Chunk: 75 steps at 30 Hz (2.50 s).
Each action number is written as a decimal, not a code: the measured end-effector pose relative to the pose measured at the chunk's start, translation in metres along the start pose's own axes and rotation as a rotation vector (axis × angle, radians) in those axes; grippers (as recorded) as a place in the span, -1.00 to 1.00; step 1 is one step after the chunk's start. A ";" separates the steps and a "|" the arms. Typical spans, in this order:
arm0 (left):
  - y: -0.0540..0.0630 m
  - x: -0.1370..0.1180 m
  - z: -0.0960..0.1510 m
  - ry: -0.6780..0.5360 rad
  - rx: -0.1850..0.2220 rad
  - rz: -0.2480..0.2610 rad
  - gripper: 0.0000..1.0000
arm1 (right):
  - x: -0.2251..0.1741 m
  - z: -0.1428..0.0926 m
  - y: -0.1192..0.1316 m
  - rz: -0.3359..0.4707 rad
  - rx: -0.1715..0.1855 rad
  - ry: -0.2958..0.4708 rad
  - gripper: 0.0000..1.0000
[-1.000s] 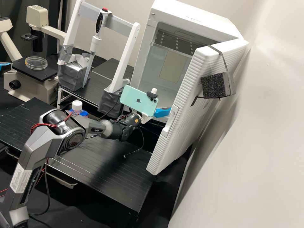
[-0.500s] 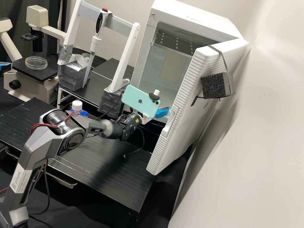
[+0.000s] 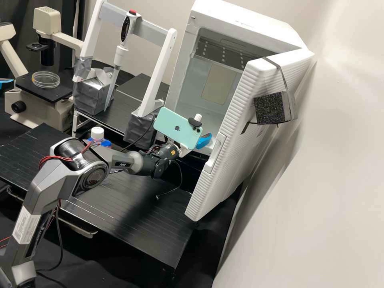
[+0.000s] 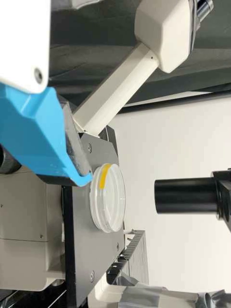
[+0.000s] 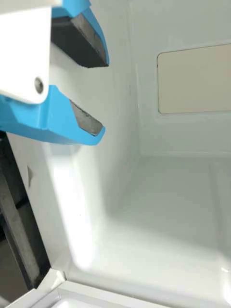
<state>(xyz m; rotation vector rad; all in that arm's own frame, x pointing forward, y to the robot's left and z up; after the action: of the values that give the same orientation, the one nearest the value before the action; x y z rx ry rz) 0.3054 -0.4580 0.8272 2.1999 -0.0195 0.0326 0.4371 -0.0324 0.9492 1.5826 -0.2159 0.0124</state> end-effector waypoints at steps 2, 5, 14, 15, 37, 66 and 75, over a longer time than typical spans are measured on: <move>0.000 0.000 0.000 0.000 0.000 0.000 1.00 | -0.001 0.002 -0.002 -0.006 0.001 -0.006 -1.00; 0.000 0.000 0.000 0.000 0.000 0.000 1.00 | -0.007 0.003 -0.002 -0.003 0.004 -0.003 -1.00; 0.000 0.000 0.000 0.000 0.000 0.000 1.00 | -0.047 -0.004 0.006 0.037 0.009 0.040 -1.00; 0.000 0.000 0.000 0.000 0.000 0.000 1.00 | -0.054 -0.004 0.006 0.040 0.010 0.042 -1.00; 0.000 0.000 0.000 0.000 0.000 0.000 1.00 | -0.203 -0.007 -0.040 0.076 0.029 0.199 -1.00; 0.000 0.000 0.000 0.000 0.000 0.000 1.00 | -0.228 -0.144 -0.153 -0.243 -0.296 0.856 -1.00; 0.000 0.000 0.000 0.000 0.000 0.000 1.00 | -0.175 -0.170 -0.182 -0.326 -0.349 0.995 -1.00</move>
<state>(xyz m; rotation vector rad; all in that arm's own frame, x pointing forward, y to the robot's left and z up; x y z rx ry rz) 0.3054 -0.4580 0.8272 2.1999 -0.0195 0.0326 0.3135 0.1605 0.7486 1.0916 0.7763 0.4710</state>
